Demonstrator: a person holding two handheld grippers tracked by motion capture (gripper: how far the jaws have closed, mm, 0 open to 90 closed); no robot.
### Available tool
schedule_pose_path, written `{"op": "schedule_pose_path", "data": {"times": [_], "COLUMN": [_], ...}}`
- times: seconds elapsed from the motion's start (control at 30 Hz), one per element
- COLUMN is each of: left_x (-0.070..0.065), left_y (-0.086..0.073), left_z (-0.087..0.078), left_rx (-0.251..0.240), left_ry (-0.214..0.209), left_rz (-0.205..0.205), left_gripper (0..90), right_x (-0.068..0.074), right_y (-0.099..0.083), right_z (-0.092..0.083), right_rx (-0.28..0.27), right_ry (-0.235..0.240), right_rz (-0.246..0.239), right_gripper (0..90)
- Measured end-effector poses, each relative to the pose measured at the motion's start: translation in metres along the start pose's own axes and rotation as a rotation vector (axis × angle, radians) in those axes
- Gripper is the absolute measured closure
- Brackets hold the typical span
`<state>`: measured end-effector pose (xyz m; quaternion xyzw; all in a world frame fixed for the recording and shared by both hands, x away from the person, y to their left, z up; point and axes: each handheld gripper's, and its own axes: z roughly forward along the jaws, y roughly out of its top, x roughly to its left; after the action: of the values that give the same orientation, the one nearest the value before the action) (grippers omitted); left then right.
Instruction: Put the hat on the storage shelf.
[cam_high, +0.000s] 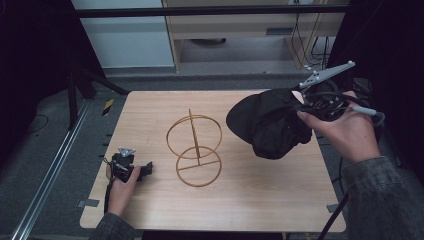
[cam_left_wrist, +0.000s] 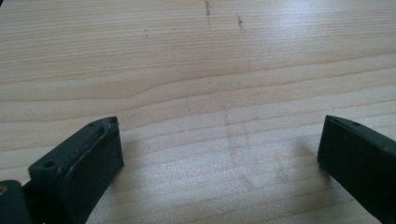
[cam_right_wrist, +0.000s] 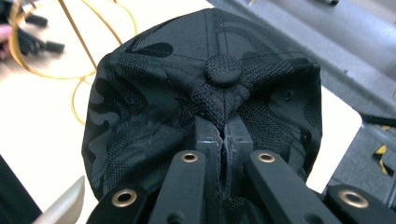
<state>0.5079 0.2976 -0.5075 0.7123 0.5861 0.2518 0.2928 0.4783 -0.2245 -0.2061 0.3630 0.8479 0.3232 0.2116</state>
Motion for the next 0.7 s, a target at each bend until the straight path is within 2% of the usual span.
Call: {"op": "schedule_pose_path", "data": {"times": [0.13,0.4,0.7], "left_x": [0.0,0.0,0.0], "left_y": [0.0,0.0,0.0], "left_z": [0.0,0.0,0.0], "left_rx": [0.0,0.0,0.0], "left_ry": [0.0,0.0,0.0], "left_rz": [0.0,0.0,0.0], "left_gripper": [0.0,0.0,0.0], "right_x": [0.005,0.011,0.011], "right_y": [0.008,0.019,0.025], "right_z": [-0.006,-0.01,-0.011], "right_rx": [-0.03,-0.056,-0.067], "right_ry": [-0.002,-0.007,-0.007], "right_rz": [-0.014,-0.031,-0.018], "right_gripper": [87.5,87.5,87.5]}}
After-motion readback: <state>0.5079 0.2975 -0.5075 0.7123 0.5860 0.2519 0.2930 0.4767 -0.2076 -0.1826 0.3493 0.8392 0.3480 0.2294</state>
